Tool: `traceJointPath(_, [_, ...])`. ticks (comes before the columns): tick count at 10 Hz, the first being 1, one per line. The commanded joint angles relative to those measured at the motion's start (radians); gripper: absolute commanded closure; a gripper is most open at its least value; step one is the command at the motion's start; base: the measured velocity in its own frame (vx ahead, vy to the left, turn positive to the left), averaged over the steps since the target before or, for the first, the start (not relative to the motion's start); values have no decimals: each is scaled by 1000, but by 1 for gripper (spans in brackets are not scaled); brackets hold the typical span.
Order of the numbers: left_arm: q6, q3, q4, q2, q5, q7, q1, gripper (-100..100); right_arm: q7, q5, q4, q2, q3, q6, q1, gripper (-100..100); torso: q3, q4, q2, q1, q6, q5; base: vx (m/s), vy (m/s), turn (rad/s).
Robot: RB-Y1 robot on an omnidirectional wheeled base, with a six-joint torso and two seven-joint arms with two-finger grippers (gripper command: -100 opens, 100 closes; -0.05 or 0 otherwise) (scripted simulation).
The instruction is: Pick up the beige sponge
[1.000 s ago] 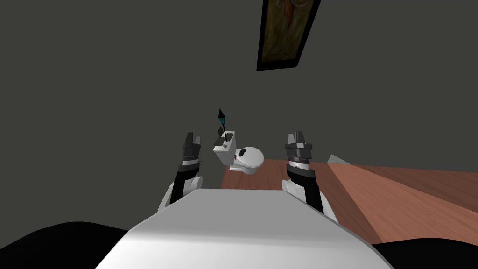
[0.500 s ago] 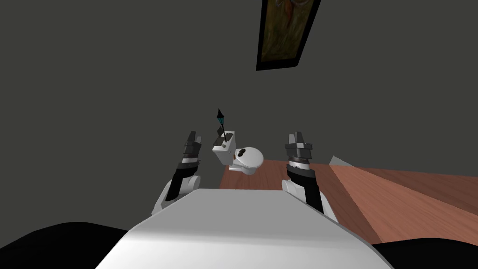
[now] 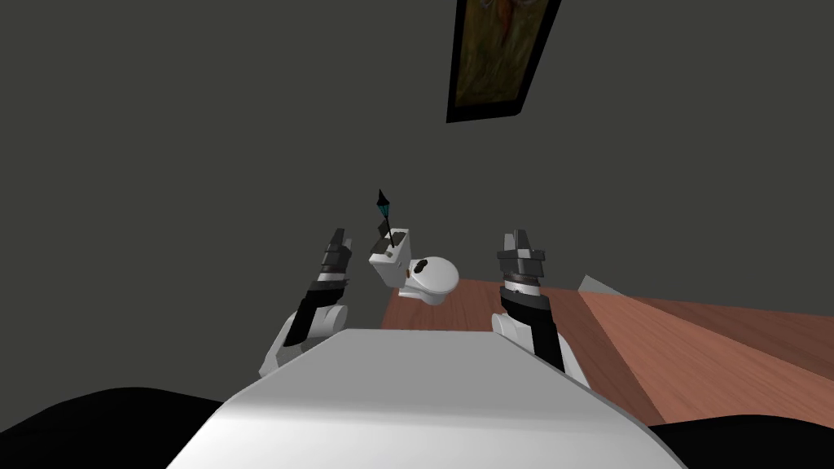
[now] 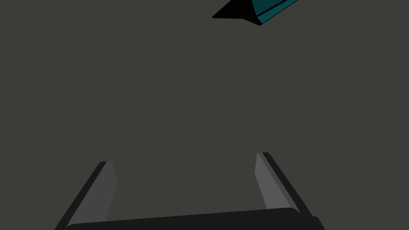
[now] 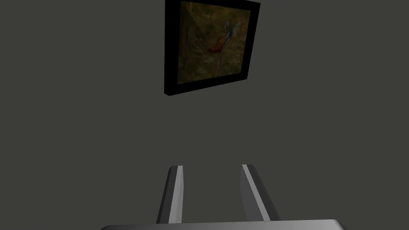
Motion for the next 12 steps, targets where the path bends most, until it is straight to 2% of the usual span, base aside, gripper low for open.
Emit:
traceJointPath(1, [50,3,-4,6,17,-13,-8,-100,0,0,0,0,0,0,0,0,0,0,0,0,0,0,2,-54,33])
traceJointPath(2, [57,3,-4,6,17,-13,-8,-100,0,0,0,0,0,0,0,0,0,0,0,0,0,0,5,-45,22])
traceJointPath(4, [125,9,-18,14,46,-34,-16,-100,0,0,0,0,0,0,0,0,0,0,0,1,0,0,9,-65,45])
traceJointPath(8, [235,15,-31,18,74,-52,-25,-100,0,0,0,0,0,0,0,0,-1,0,-1,1,0,0,12,-48,25])
traceJointPath(9, [248,15,-31,18,74,-52,-25,-100,0,0,0,0,0,0,0,0,-1,0,-1,1,0,0,11,-38,15])
traceJointPath(10, [287,18,-37,20,86,-60,-30,-100,0,0,0,0,0,0,0,0,-1,0,-1,1,0,0,14,-40,22])
traceJointPath(11, [300,18,-37,20,86,-60,-30,-100,0,0,0,0,0,0,0,0,-1,0,-1,1,0,0,11,-35,11])
traceJointPath(12, [337,20,-43,21,97,-66,-36,-100,0,0,0,0,0,0,0,0,-1,0,-1,2,0,0,19,-37,15])
